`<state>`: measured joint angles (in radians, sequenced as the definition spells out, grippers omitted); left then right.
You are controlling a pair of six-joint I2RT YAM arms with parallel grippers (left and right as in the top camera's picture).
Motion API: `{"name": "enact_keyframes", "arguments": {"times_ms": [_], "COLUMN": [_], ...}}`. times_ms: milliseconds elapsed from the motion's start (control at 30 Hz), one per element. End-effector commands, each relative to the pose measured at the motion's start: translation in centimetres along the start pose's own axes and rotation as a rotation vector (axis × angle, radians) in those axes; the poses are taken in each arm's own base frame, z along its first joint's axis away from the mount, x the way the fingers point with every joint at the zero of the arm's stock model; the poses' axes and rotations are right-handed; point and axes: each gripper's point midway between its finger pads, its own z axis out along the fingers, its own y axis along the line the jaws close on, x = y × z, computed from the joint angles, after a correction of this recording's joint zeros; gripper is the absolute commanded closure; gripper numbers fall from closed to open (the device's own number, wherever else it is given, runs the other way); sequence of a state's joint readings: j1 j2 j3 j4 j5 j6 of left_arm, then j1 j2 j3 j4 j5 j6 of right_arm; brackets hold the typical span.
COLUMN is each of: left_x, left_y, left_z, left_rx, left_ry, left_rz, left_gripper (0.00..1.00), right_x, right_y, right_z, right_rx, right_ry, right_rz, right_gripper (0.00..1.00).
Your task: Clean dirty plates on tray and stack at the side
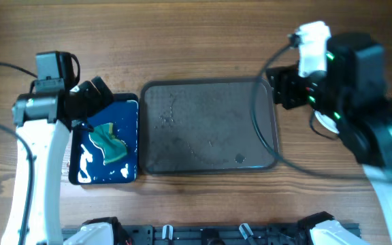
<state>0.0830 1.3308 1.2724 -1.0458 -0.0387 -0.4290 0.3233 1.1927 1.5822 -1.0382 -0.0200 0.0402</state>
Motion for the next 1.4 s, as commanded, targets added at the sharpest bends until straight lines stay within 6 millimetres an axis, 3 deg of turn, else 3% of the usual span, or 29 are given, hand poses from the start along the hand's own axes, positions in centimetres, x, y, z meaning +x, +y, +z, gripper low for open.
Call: {"name": "enact_keyframes", "arguments": {"times_ms": [0, 167, 267, 367, 400, 467, 600, 767, 867, 1367], "left_x": [-1.5, 0.5, 2.4, 4.0, 4.5, 5.7, 6.6, 6.8, 6.9, 7.6], "left_y": [-1.3, -2.3, -2.1, -1.0, -0.4, 0.9, 2.1, 1.9, 2.0, 2.6], "left_z": [-6.6, -13.7, -16.9, -19.0, -19.6, -20.6, -21.4, -21.4, -21.3, -20.9], "left_rx": [0.006, 0.099, 0.184, 0.235, 0.247, 0.264, 0.275, 0.288, 0.282, 0.259], "left_ry": [-0.171, -0.317, -0.372, -0.406, -0.413, -0.425, -0.441, -0.433, -0.425, -0.394], "left_rz": [0.096, 0.183, 0.216, 0.226, 0.226, 0.22, 0.215, 0.22, 0.222, 0.231], "left_gripper": [0.0, 0.0, 0.0, 0.0, 0.0, 0.0, 0.0, 0.0, 0.0, 0.0], "right_x": [-1.6, -0.1, 2.5, 5.2, 6.0, 7.9, 9.2, 9.3, 9.3, 9.3], "right_y": [-0.6, -1.9, -2.8, -4.2, -4.6, -4.7, -4.9, -4.9, -3.8, -3.8], "right_z": [-5.6, -11.6, -14.2, -15.5, -15.7, -15.5, -15.0, -15.0, -14.7, -14.7], "right_rx": [0.051, 0.131, 0.173, 0.247, 0.264, 0.271, 0.284, 0.282, 0.218, 0.215], "right_ry": [-0.151, -0.242, -0.23, -0.185, -0.163, -0.094, -0.038, -0.037, -0.03, -0.03], "right_rz": [-0.096, -0.108, -0.075, 0.029, 0.07, 0.115, 0.124, 0.118, 0.117, 0.117], "right_gripper": [0.31, 0.31, 0.19, 0.14, 0.0, 0.0, 0.0, 0.0, 0.0, 0.0]}}
